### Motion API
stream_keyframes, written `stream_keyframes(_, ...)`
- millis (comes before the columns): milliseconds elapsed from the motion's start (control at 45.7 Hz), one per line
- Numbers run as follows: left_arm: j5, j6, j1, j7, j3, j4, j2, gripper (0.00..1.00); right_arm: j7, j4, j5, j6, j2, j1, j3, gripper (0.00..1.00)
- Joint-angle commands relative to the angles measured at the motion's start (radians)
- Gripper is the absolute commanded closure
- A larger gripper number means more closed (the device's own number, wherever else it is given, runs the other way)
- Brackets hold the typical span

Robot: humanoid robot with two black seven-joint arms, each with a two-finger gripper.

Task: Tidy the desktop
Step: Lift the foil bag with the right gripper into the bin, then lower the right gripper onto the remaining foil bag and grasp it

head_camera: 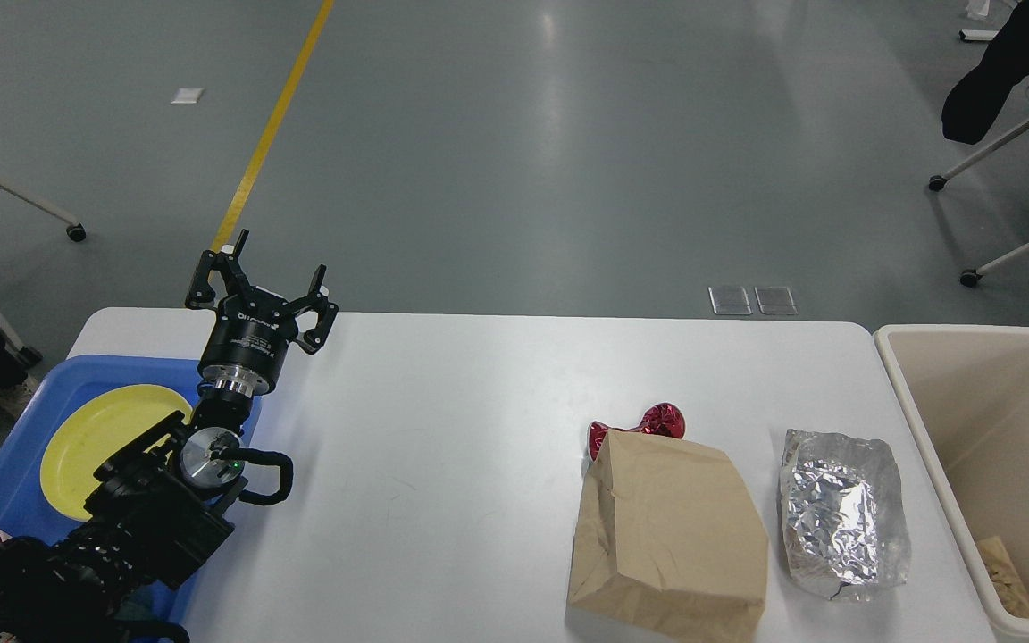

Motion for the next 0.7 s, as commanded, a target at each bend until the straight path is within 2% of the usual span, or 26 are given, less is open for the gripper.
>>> stream_keyframes(0, 0.000, -0.001, 0.000, 0.000, 0.000, 0.000, 0.000, 0.04, 0.000, -0.016, 0.000, -0.040, 0.040, -0.069, 0.089, 1.00)
stream_keyframes(197, 0.000, 0.000, 0.000, 0.000, 0.000, 0.000, 0.000, 0.03, 0.000, -0.013, 0.004, -0.034, 0.069, -0.087, 0.094, 1.00)
stream_keyframes(306, 0.000, 0.000, 0.000, 0.000, 0.000, 0.000, 0.000, 0.03, 0.002, -0.013, 0.004, -0.036, 0.074, -0.087, 0.091, 0.08)
stream_keyframes(328, 0.000, 0.000, 0.000, 0.000, 0.000, 0.000, 0.000, 0.03, 0.002, -0.013, 0.004, -0.036, 0.074, -0.086, 0.091, 0.00)
stream_keyframes(678, 0.000, 0.000, 0.000, 0.000, 0.000, 0.000, 0.000, 0.03, 0.002, 0.002, 0.001, -0.024, 0.100, -0.081, 0.078, 0.00)
